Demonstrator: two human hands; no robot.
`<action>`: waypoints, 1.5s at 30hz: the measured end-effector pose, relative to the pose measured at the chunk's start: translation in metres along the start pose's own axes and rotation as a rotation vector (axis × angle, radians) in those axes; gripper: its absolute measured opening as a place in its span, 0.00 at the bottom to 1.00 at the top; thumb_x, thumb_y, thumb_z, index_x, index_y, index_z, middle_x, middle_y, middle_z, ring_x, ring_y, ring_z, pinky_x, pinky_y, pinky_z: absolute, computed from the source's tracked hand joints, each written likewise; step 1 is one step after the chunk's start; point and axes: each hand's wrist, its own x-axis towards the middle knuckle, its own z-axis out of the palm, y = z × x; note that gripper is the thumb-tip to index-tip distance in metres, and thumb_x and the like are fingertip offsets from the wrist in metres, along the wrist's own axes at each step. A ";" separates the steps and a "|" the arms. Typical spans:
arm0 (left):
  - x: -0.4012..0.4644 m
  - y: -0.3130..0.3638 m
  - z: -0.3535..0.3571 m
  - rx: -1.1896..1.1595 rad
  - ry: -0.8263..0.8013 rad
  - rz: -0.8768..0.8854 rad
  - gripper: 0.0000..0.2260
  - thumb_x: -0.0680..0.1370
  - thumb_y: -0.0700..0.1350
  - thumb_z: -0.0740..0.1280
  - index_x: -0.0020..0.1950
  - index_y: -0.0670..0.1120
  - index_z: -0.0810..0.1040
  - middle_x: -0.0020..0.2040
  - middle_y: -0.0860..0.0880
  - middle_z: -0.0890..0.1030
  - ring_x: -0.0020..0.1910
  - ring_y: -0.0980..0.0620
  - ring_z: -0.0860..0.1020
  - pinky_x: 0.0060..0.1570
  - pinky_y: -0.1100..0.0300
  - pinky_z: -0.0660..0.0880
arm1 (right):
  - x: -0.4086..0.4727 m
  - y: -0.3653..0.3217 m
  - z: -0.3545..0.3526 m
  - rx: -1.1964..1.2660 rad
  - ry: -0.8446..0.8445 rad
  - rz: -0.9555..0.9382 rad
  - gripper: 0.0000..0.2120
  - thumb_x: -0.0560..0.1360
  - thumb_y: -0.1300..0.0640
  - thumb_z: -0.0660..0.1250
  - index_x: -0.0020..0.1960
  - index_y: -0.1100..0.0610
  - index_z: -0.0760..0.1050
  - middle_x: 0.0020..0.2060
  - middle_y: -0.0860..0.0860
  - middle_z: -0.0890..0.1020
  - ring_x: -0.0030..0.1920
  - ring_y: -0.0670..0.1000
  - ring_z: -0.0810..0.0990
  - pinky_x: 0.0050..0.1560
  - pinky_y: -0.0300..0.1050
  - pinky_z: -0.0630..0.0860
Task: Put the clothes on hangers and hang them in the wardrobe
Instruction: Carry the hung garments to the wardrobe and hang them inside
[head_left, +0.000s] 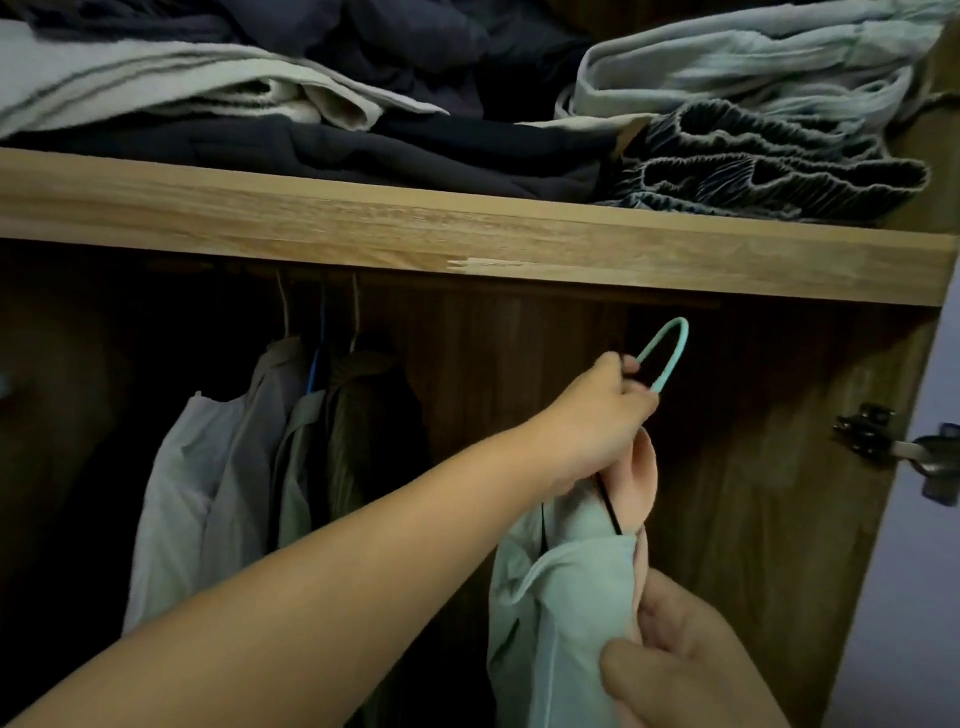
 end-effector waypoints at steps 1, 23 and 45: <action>0.007 -0.012 0.000 0.093 0.076 -0.030 0.17 0.79 0.46 0.59 0.68 0.46 0.65 0.60 0.47 0.74 0.56 0.51 0.74 0.60 0.56 0.72 | 0.004 0.004 -0.005 -0.020 -0.073 0.071 0.31 0.58 0.66 0.65 0.62 0.56 0.75 0.51 0.52 0.83 0.55 0.50 0.81 0.62 0.50 0.74; 0.104 -0.091 -0.173 -0.190 0.764 0.072 0.11 0.77 0.30 0.61 0.58 0.35 0.76 0.34 0.51 0.77 0.28 0.61 0.74 0.30 0.72 0.71 | 0.155 0.003 0.053 0.005 -0.162 -0.050 0.17 0.74 0.64 0.66 0.61 0.53 0.75 0.50 0.49 0.84 0.51 0.49 0.83 0.57 0.48 0.78; 0.146 -0.128 -0.221 -0.256 0.868 0.166 0.12 0.76 0.28 0.60 0.58 0.31 0.75 0.36 0.50 0.76 0.23 0.66 0.75 0.29 0.75 0.72 | 0.208 0.024 0.070 -0.127 -0.088 -0.132 0.22 0.74 0.64 0.67 0.66 0.54 0.72 0.56 0.50 0.81 0.58 0.50 0.79 0.65 0.54 0.72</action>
